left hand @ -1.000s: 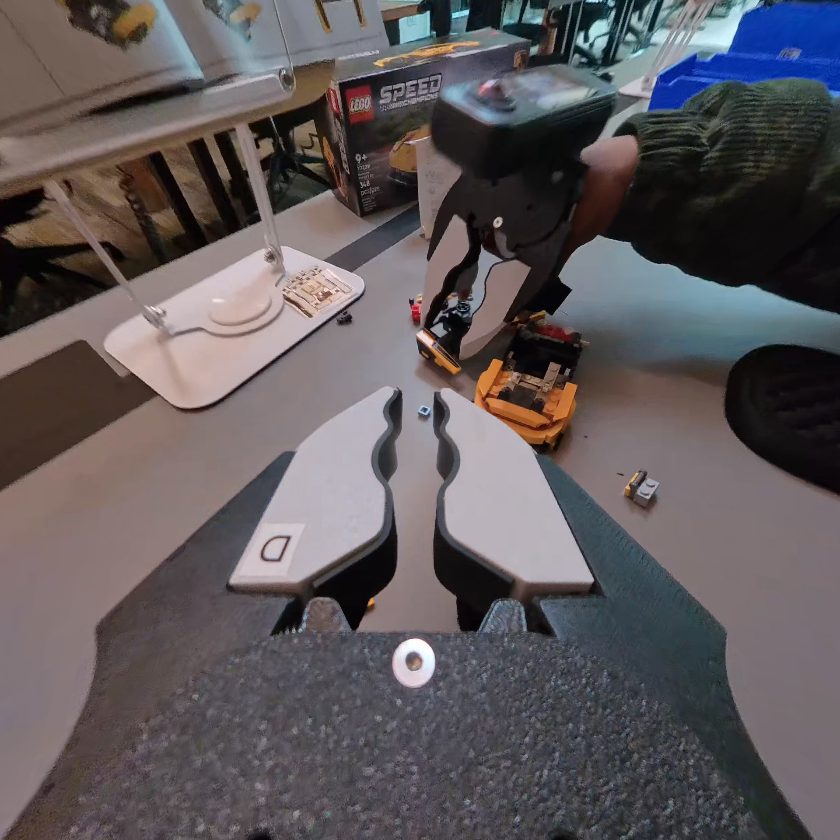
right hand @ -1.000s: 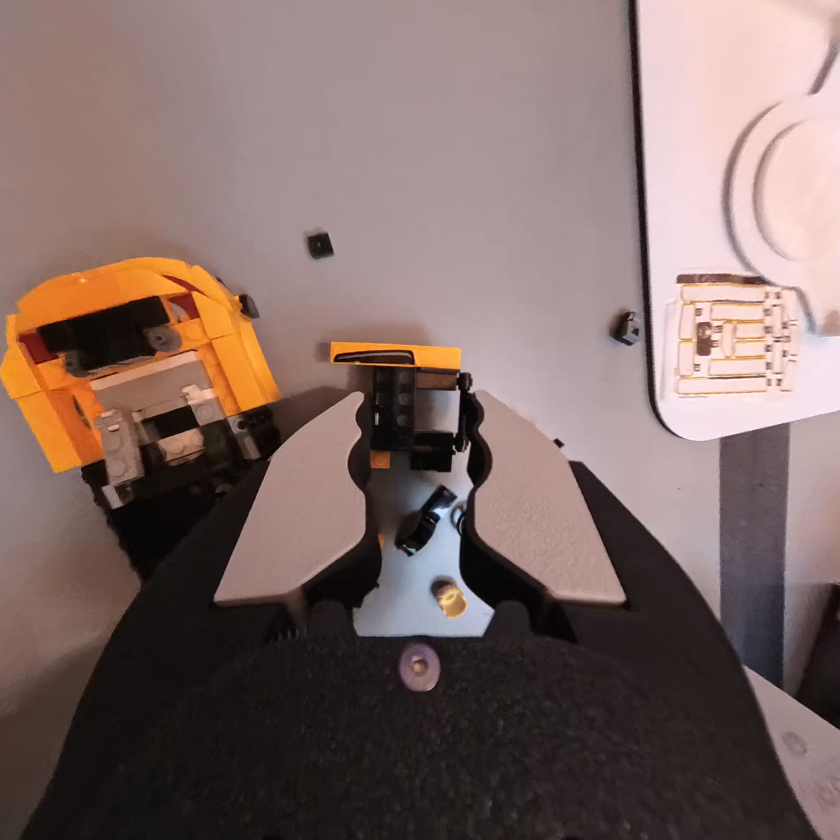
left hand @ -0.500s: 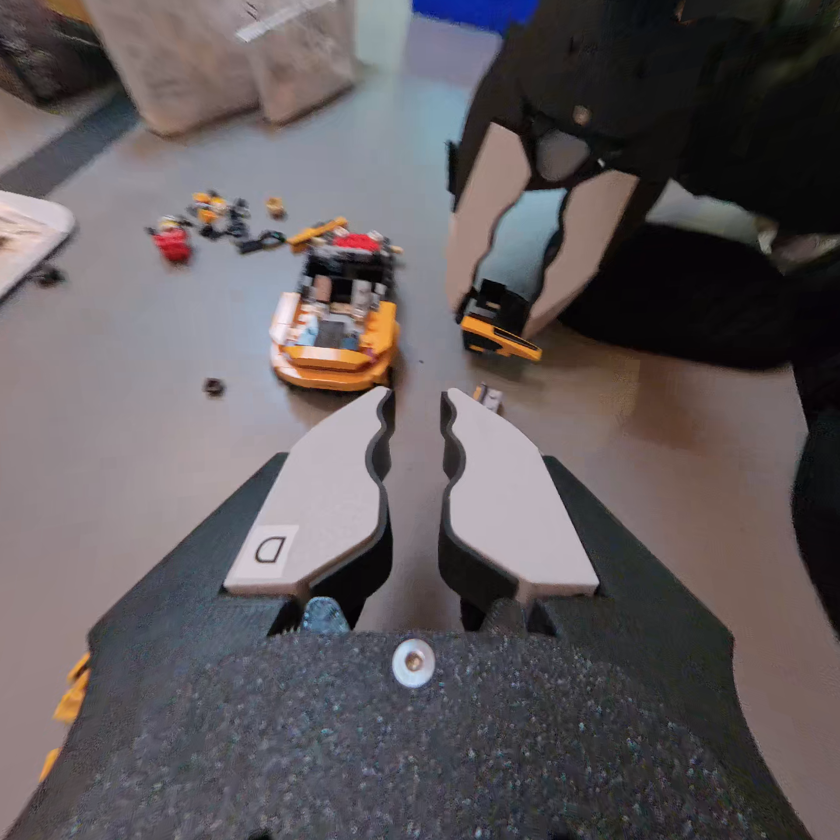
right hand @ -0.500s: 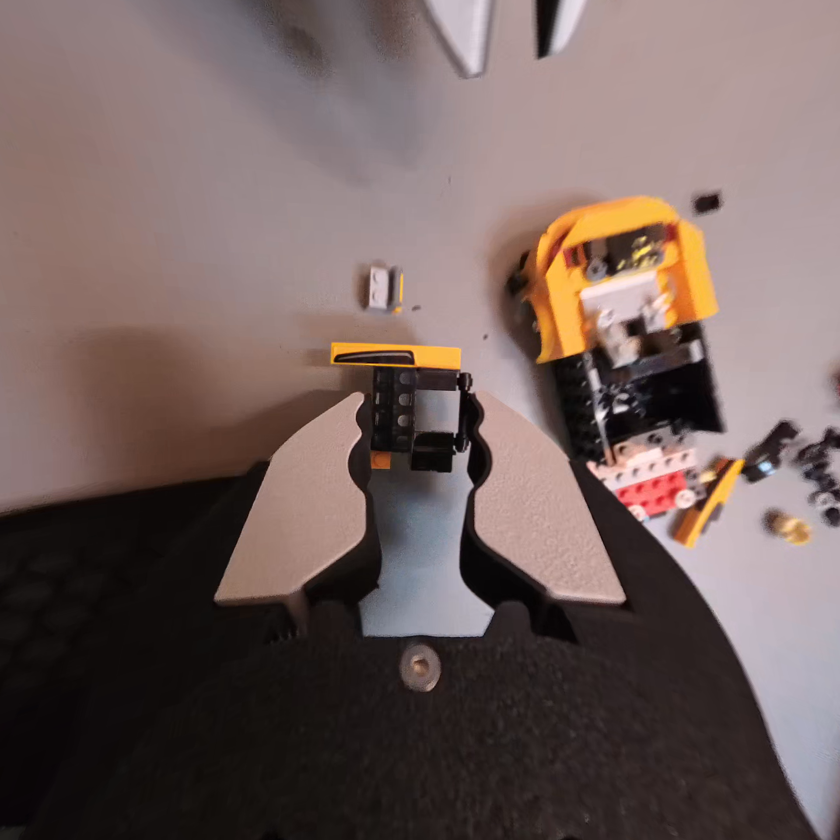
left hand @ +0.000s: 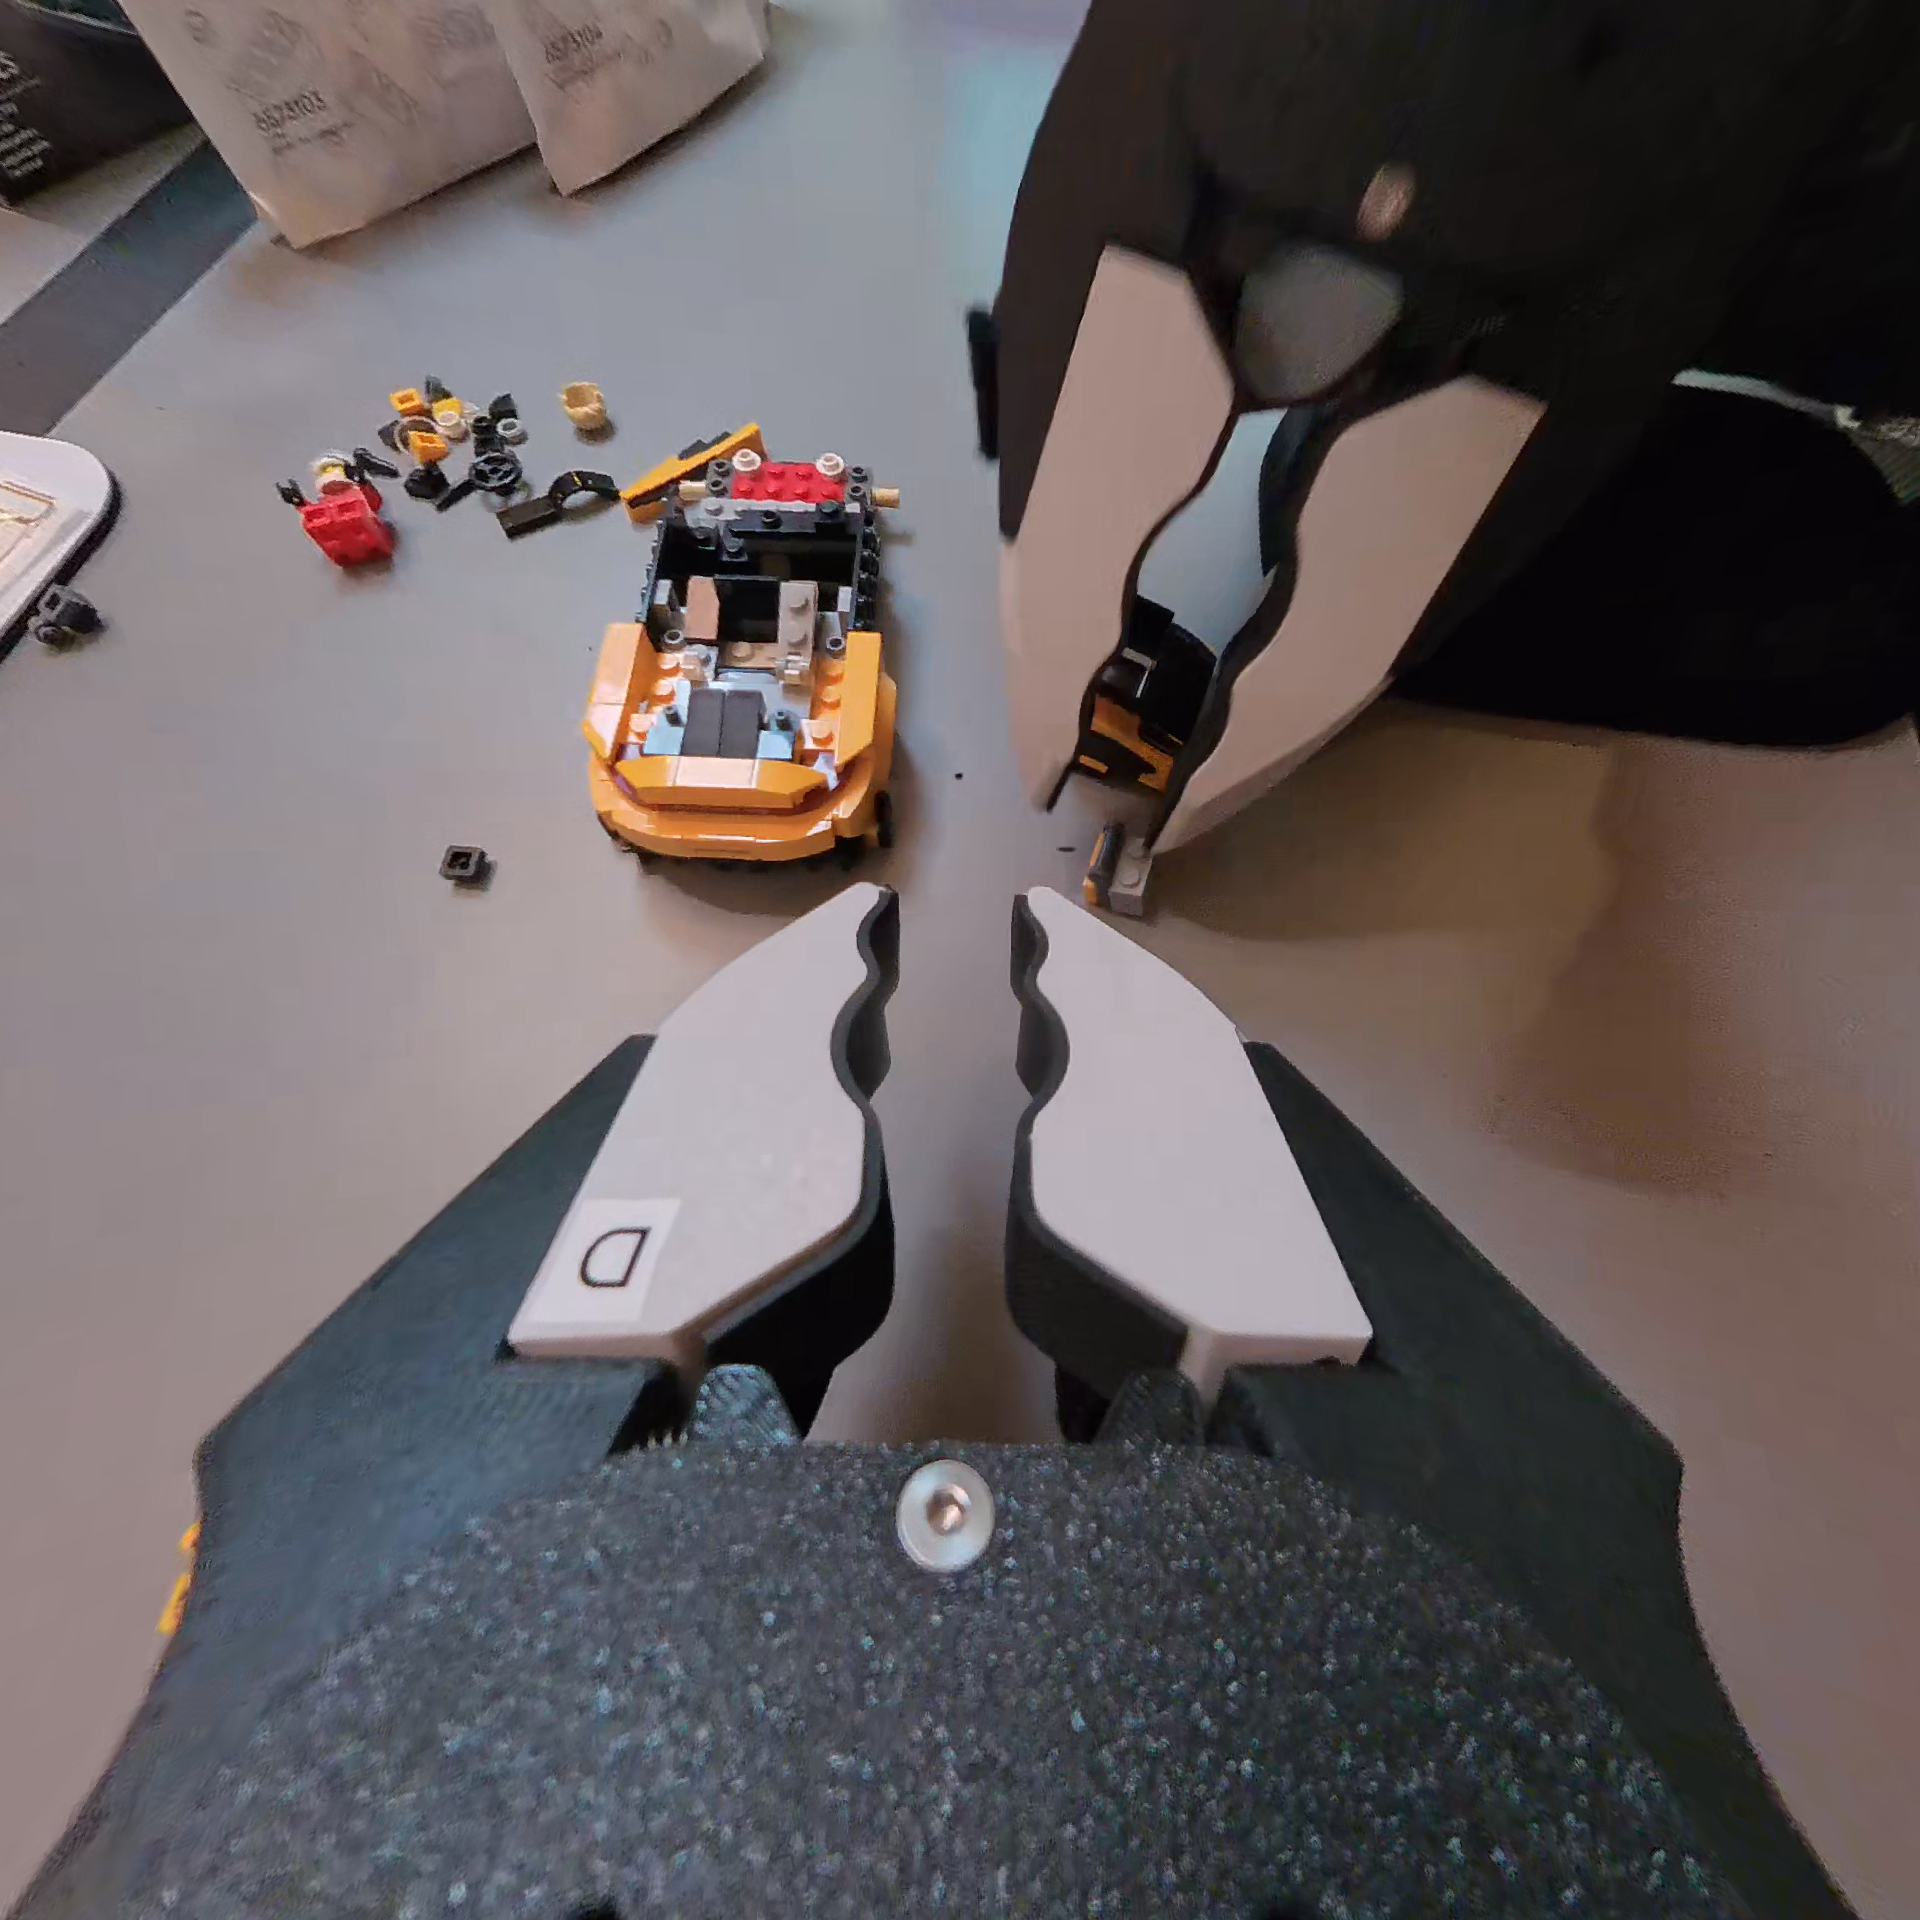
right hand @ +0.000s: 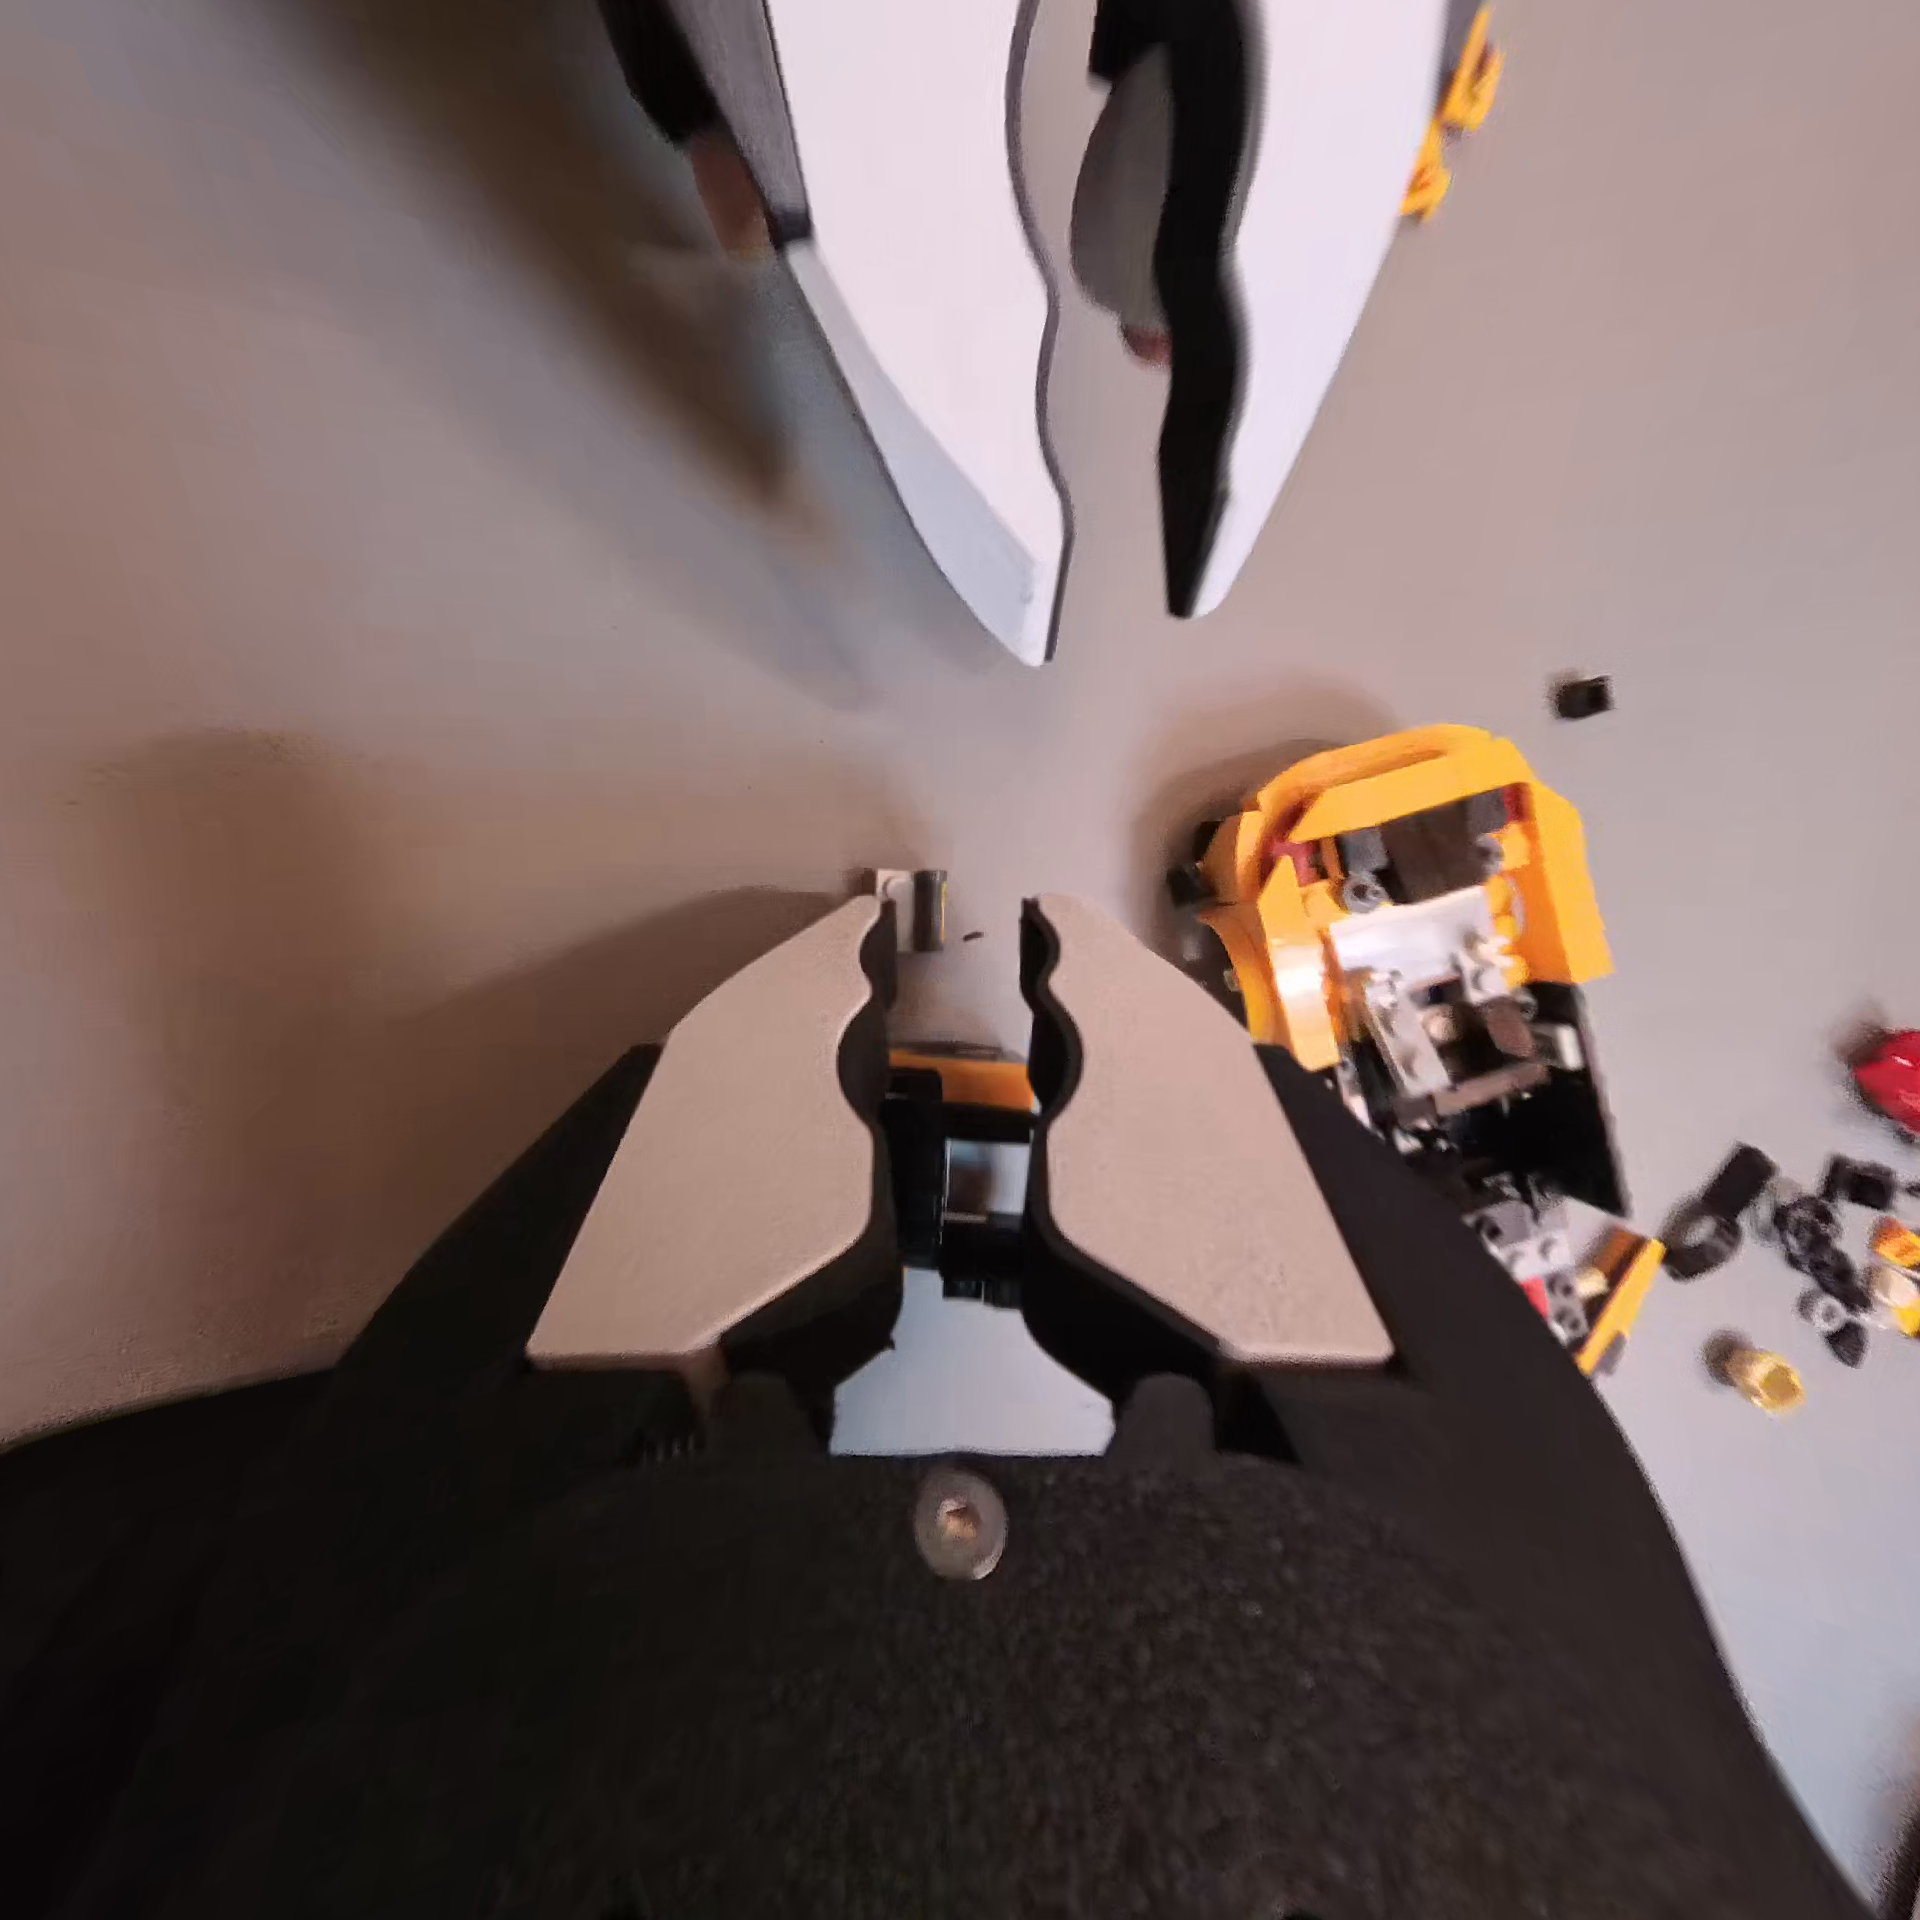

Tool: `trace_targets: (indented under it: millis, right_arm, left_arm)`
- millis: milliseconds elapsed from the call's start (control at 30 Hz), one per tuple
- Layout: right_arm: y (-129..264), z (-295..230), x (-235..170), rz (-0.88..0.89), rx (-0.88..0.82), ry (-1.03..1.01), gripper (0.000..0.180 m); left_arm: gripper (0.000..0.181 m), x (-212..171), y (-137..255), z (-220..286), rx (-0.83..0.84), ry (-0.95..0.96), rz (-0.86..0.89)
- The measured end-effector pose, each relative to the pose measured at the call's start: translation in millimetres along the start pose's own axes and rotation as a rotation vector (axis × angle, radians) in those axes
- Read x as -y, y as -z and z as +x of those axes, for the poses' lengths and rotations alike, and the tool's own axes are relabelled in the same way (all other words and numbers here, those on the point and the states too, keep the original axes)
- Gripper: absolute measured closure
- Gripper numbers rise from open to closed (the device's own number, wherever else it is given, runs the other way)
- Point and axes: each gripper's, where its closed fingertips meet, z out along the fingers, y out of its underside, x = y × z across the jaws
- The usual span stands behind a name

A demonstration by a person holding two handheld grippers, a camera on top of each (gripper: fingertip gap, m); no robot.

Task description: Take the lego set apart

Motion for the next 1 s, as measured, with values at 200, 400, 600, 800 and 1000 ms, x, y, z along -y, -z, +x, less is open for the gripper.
trace_targets:
  millis: [200, 400, 600, 800, 1000]
  right_arm:
    - [-12, -6, 0, -0.058, 0.063, 0.02, 0.175]
    - [25, 10, 43, 0.398, -0.071, -0.039, 0.178]
    - [73, 19, 73, 0.799, -0.178, -0.088, 0.178]
    - [84, 21, 77, 0.886, -0.238, -0.062, 0.178]
    - [83, 23, 73, 0.853, -0.361, 0.029, 0.178]
  left_arm:
    - [0.16, 7, 14, 5, -0.042, -0.024, 0.036]
    - [0.153, 15, 15, 17, -0.114, -0.007, 0.087]
    - [0.156, 54, 22, 24, -0.099, 0.043, 0.291]
    - [0.171, 64, 25, 24, -0.045, 0.052, 0.34]
    - [0.169, 66, 21, 21, -0.022, 0.088, 0.358]
